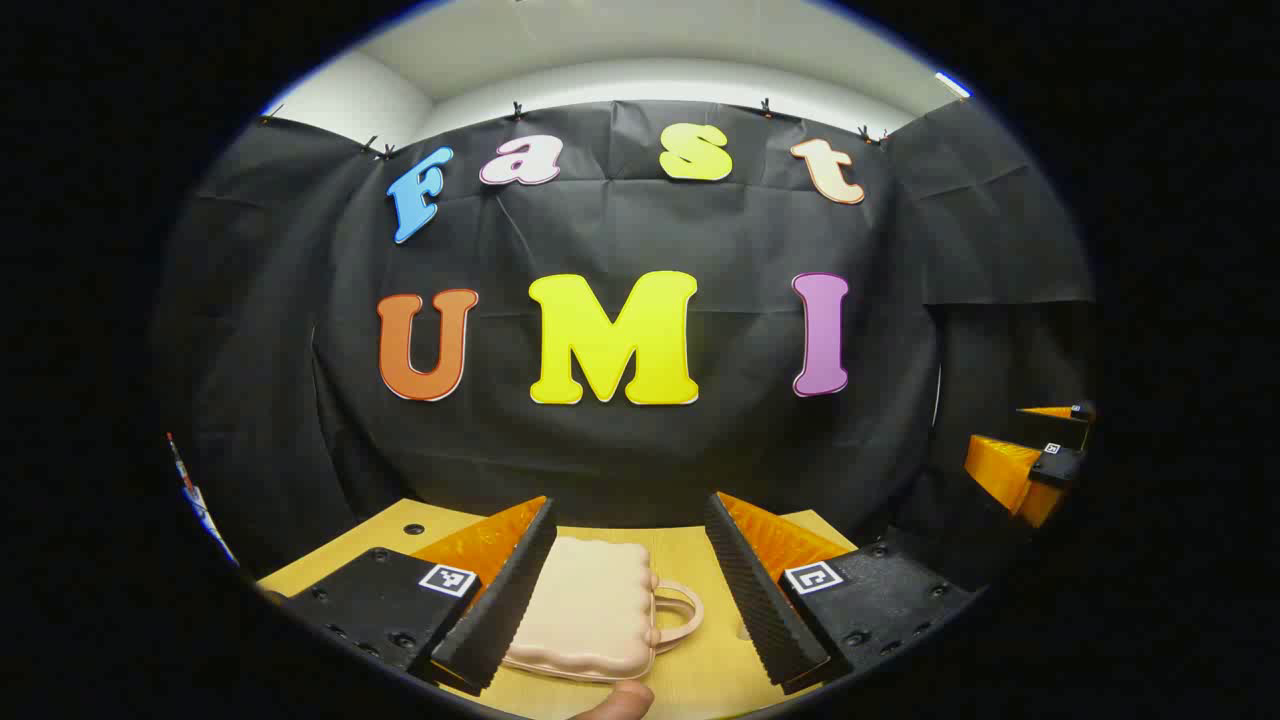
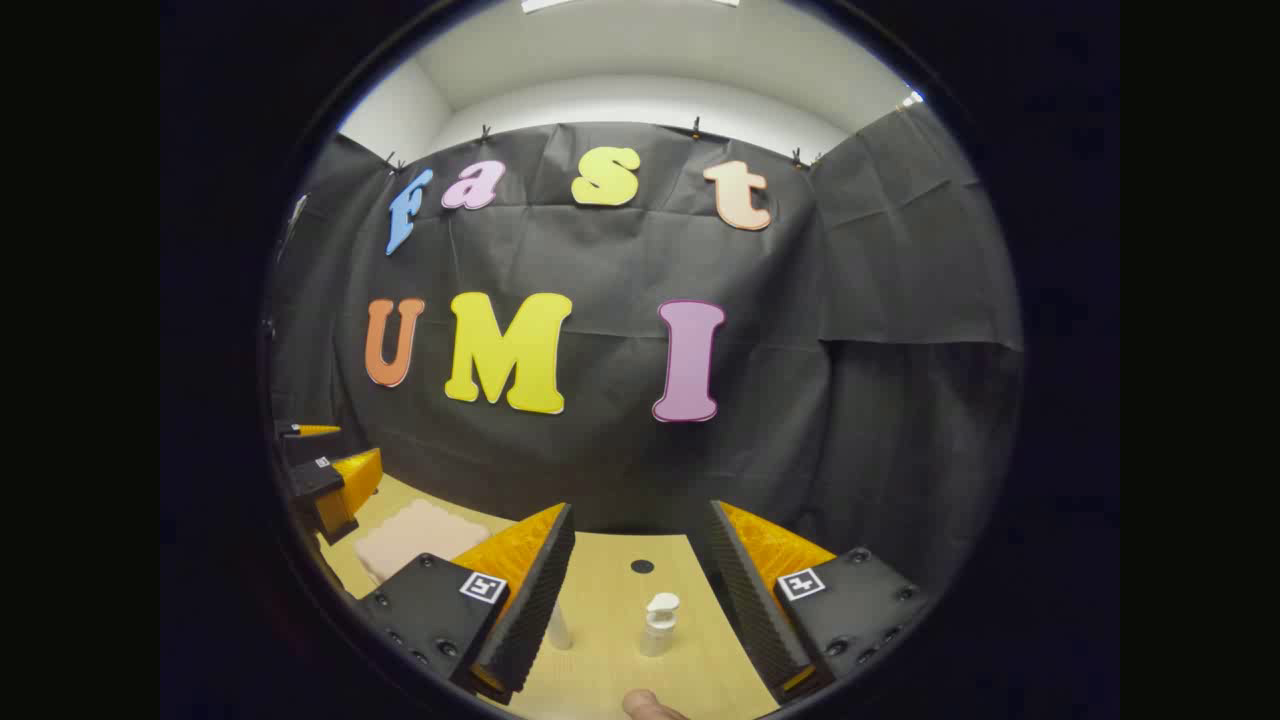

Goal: First open the suitcase, pack the skin care products into it, and then close the suitcase.

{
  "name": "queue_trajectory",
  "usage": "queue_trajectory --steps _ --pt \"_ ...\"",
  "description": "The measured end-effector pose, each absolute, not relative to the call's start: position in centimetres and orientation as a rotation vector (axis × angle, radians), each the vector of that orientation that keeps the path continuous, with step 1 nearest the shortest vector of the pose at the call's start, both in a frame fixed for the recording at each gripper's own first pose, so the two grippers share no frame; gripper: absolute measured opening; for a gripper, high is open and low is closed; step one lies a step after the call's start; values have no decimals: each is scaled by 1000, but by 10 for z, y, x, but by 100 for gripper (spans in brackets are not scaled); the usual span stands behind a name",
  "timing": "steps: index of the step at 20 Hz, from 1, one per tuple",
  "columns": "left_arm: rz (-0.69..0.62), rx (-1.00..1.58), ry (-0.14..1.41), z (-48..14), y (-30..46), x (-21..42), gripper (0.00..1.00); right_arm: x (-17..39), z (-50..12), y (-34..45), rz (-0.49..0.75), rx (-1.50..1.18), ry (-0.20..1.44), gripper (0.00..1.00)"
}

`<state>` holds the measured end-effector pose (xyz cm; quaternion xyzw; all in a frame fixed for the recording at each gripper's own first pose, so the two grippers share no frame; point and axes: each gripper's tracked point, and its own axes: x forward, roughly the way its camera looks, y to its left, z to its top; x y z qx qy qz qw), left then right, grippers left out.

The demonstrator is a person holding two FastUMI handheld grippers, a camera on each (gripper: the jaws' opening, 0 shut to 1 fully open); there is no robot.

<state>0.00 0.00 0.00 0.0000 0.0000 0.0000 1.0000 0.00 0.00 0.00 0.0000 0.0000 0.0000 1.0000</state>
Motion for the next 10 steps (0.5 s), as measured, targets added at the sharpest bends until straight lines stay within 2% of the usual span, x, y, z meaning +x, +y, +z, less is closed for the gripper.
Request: queue_trajectory --steps 2,4,5,6,10 --pt "1 8 14 -5 -1 -3 100 1 -1 0 0 -7 -1 81" --pt "2 9 25 -9 -1 -6 96 -2 -2 0 5 -11 0 80" --pt "0 8 31 -12 -3 -6 100 -1 -2 0 10 -20 -3 80" --pt "6 9 37 -12 -2 -6 96 -2 -2 2 15 -31 -6 80" --pt "1 7 52 -15 -9 -8 96 -4 -4 1 36 -35 -4 79"
